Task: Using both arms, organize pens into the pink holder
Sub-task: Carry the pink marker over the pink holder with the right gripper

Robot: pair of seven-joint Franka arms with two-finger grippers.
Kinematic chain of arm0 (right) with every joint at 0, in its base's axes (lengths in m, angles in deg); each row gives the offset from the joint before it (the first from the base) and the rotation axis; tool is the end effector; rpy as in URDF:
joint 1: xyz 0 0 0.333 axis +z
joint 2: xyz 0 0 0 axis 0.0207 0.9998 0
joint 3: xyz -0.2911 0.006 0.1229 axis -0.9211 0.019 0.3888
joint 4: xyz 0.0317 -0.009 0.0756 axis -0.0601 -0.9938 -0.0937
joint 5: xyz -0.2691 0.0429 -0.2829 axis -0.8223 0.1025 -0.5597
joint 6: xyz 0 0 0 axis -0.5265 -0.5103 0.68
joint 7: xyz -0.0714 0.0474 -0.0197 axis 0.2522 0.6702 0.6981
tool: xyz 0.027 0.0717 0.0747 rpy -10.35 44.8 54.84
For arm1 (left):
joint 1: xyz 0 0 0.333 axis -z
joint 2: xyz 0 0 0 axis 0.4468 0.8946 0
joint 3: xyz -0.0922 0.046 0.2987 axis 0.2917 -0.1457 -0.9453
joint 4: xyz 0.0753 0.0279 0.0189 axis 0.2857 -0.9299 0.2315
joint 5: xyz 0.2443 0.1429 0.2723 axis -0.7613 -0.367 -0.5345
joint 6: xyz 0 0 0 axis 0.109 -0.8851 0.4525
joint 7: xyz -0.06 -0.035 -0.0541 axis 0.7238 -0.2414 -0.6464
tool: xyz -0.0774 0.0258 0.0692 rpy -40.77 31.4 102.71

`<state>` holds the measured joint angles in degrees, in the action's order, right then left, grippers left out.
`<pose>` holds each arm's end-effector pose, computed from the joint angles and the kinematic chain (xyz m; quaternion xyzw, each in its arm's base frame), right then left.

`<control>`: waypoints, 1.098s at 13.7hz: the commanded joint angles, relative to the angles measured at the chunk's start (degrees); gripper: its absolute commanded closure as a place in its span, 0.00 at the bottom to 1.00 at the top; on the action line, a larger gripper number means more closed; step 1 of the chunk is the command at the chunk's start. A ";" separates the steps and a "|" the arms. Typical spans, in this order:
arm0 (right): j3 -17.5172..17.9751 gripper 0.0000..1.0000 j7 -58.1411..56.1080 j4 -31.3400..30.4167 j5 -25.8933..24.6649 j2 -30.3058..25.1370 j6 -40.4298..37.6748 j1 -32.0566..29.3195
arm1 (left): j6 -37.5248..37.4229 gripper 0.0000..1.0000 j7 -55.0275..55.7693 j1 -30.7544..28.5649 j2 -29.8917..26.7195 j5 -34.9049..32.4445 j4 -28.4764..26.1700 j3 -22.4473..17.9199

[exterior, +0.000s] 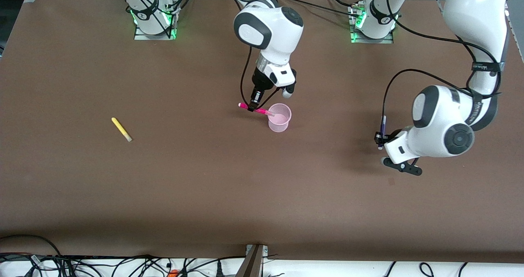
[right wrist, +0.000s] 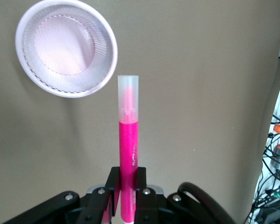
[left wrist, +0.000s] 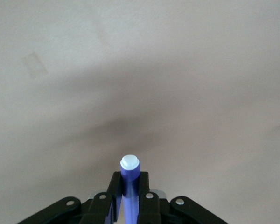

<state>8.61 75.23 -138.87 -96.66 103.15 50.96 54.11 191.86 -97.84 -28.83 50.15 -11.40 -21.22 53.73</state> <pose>0.4383 0.5573 0.3263 0.7567 0.5945 0.0434 0.2684 0.6580 -0.0664 0.3019 0.9776 -0.1537 -0.1139 0.0876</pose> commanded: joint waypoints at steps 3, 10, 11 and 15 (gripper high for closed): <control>-1.02 1.00 6.08 5.19 -6.99 3.25 -7.28 5.42 | -1.44 1.00 -10.32 -1.14 0.26 5.73 3.04 0.37; -1.46 1.00 12.50 7.48 -11.47 8.52 -8.18 8.06 | -2.93 1.00 -10.59 -1.05 0.26 6.18 5.07 1.08; -1.46 1.00 12.50 7.49 -11.57 8.87 -8.18 8.15 | -2.94 1.00 -10.59 -1.05 0.26 6.18 5.07 0.99; -2.15 1.00 12.68 8.45 -14.64 9.23 -8.01 9.38 | -2.94 1.00 -10.59 -1.05 0.26 6.18 5.07 0.99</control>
<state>7.85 87.29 -132.97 -109.81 111.53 43.79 62.07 190.30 -107.02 -29.77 50.17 -6.80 -17.45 54.88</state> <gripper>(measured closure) 0.824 0.815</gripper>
